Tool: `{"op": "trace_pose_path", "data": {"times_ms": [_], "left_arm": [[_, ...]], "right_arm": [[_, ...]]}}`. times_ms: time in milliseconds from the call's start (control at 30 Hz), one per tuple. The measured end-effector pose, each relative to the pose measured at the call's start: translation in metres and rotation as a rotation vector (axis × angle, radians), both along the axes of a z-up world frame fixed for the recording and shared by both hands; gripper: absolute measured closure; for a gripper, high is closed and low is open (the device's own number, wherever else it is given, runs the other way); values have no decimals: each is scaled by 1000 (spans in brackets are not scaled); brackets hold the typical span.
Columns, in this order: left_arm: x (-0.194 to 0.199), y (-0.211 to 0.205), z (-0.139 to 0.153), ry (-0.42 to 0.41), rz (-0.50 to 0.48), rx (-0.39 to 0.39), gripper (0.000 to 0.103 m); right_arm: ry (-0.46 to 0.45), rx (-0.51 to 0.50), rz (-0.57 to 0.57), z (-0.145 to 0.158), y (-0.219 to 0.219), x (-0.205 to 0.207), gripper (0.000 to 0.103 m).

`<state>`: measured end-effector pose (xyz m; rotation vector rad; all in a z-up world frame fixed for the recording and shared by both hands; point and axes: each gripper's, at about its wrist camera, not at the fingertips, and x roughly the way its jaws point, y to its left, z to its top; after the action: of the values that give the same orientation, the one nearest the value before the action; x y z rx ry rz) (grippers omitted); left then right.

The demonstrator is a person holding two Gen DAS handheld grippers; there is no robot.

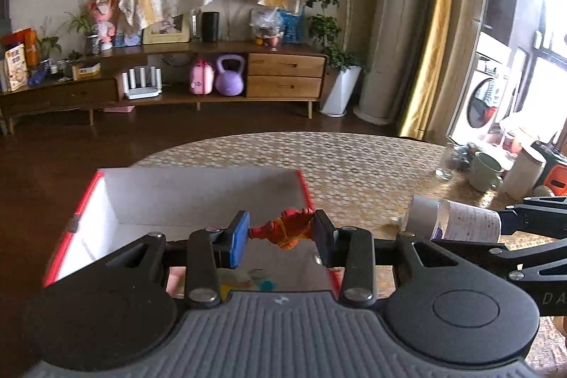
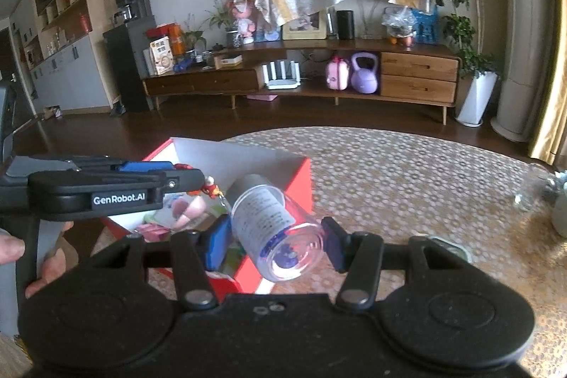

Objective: Organize rigid objects
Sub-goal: 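Carry the keychain and bottle into the red box and open both tools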

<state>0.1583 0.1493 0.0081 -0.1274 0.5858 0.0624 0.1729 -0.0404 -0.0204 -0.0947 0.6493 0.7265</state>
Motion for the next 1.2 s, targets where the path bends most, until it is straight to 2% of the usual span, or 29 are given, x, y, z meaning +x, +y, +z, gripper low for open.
{"op": "trace_pose_path", "data": {"times_ms": [300,633,933,1200], "left_arm": [[4,63,-13,49,97,10,65],[25,117,-49,150,185,43,65],[40,123,-78,230,165,89,65],[46,113,-92,321,118,107,65]], "right_arm": [[5,-43,40,-14,56,8,49],[25,-174,73,-57,124,27,49],[37,-267,96,-88,149,34,49],[60,-297,122,-94,155,30,50]]}}
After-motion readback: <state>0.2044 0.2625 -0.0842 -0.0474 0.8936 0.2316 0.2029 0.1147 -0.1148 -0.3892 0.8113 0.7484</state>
